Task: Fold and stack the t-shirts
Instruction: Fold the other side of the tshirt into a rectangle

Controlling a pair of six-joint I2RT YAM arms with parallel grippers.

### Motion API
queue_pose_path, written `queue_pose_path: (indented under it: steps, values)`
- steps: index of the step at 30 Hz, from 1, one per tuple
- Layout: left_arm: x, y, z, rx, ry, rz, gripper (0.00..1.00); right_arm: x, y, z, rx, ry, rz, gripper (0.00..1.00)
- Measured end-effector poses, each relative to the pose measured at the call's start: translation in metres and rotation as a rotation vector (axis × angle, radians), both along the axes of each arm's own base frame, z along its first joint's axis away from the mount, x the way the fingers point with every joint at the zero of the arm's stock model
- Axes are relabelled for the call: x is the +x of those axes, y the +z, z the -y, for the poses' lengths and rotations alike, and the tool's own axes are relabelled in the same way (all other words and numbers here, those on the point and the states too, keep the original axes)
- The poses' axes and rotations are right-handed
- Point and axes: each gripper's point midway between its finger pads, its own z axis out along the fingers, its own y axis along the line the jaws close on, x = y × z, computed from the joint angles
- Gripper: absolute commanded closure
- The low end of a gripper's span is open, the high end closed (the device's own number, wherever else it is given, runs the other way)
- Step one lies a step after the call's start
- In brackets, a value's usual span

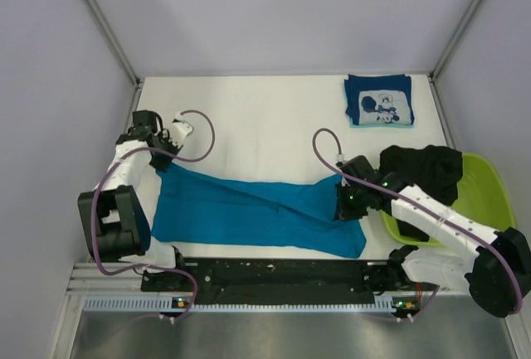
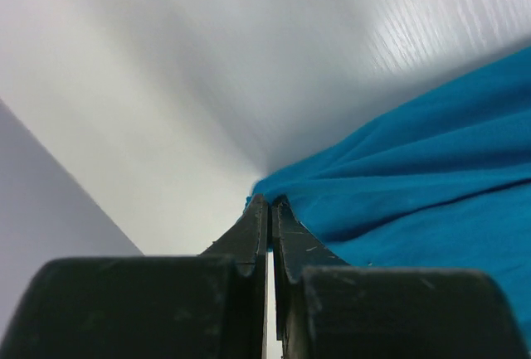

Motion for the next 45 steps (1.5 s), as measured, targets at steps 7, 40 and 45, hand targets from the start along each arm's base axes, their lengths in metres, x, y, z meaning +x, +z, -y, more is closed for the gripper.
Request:
queue_pose_path:
  steps: [7,40,45]
  values:
    - [-0.048,-0.038,0.000,0.040,-0.077,-0.160,0.54,-0.013,-0.028,0.009,-0.039,-0.037,-0.068,0.82]
    - [-0.090,0.041,0.321,-0.435,-0.763,-0.148,0.48,0.089,-0.010,-0.006,0.063,-0.156,0.082,1.00]
    - [-0.103,0.000,0.389,-0.478,-0.808,-0.250,0.47,0.089,-0.040,0.018,0.042,-0.242,0.029,1.00]
